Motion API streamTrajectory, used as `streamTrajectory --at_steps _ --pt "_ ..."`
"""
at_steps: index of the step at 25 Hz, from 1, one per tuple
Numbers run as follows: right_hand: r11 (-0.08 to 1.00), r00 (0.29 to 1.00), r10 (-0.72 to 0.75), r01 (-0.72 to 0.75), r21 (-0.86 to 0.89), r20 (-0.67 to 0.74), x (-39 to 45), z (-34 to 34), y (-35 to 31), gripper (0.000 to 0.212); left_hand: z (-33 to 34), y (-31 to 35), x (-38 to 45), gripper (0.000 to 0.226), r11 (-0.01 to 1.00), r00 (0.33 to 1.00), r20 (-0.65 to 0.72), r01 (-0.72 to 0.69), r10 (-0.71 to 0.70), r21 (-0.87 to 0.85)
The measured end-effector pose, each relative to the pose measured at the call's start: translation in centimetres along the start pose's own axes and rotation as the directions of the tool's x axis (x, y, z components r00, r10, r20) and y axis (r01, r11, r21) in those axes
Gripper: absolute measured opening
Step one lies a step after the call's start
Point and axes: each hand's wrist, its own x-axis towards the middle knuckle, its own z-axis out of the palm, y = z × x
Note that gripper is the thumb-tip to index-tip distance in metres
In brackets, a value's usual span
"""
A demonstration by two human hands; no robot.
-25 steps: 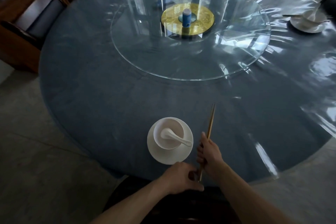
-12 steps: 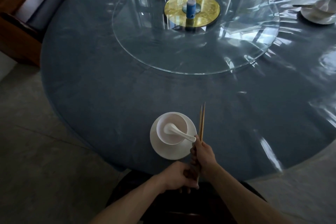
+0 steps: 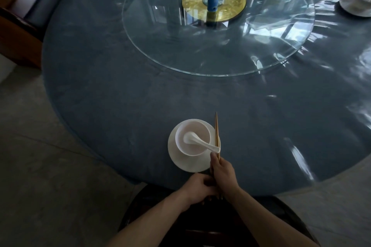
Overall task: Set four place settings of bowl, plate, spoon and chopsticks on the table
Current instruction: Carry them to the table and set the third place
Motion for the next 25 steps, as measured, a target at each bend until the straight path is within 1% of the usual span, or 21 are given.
streamTrajectory --at_steps 2,3,7,10,12,13,16,18,21,25 --pt "1.0 0.999 0.004 -0.004 0.012 0.032 -0.1 0.0 -0.1 0.046 0.0 -0.2 0.2 0.021 1.0 1.0 -0.014 0.012 -0.012 -0.004" --pt "1.0 0.999 0.007 -0.007 -0.01 0.038 -0.2 -0.1 -0.3 0.044 0.0 -0.3 0.3 0.021 1.0 1.0 -0.024 0.016 -0.016 -0.006" --pt "0.977 1.0 -0.004 0.001 -0.215 -0.015 -1.2 -1.7 -0.2 0.031 -0.3 -0.8 0.8 0.02 0.999 0.993 -0.121 0.022 -0.018 0.029" --pt "0.96 0.999 -0.018 0.031 -0.279 0.046 -2.1 -2.8 0.5 0.02 -0.6 -1.1 1.2 0.022 0.998 0.988 -0.157 0.023 -0.013 0.063" --pt "0.961 0.996 -0.026 0.047 -0.272 0.083 -2.2 -2.8 0.8 0.013 -0.9 -1.3 1.3 0.028 0.995 0.984 -0.18 0.03 -0.012 0.1" --pt "0.962 0.996 -0.032 0.054 -0.268 0.086 -2.1 -2.7 0.8 0.01 -1.0 -1.5 1.4 0.027 0.992 0.982 -0.19 0.03 -0.007 0.12" --pt "0.966 0.997 -0.017 0.035 -0.255 0.073 -1.9 -2.2 0.9 0.007 -1.6 -1.7 1.7 0.014 0.984 0.977 -0.211 0.01 0.029 0.179" --pt "0.964 0.998 -0.011 0.028 -0.266 0.063 -1.9 -1.9 1.2 0.009 -1.8 -1.9 1.8 0.011 0.982 0.973 -0.224 -0.007 0.05 0.189" --pt "0.963 0.999 -0.013 0.025 -0.267 0.046 -1.7 -1.8 1.3 0.008 -1.8 -2.1 1.6 0.015 0.982 0.962 -0.263 -0.026 0.076 0.187" --pt "0.97 1.0 -0.012 0.019 -0.244 0.028 -1.6 -1.8 1.3 0.006 -1.9 -2.1 1.4 0.011 0.983 0.962 -0.263 -0.028 0.075 0.179"
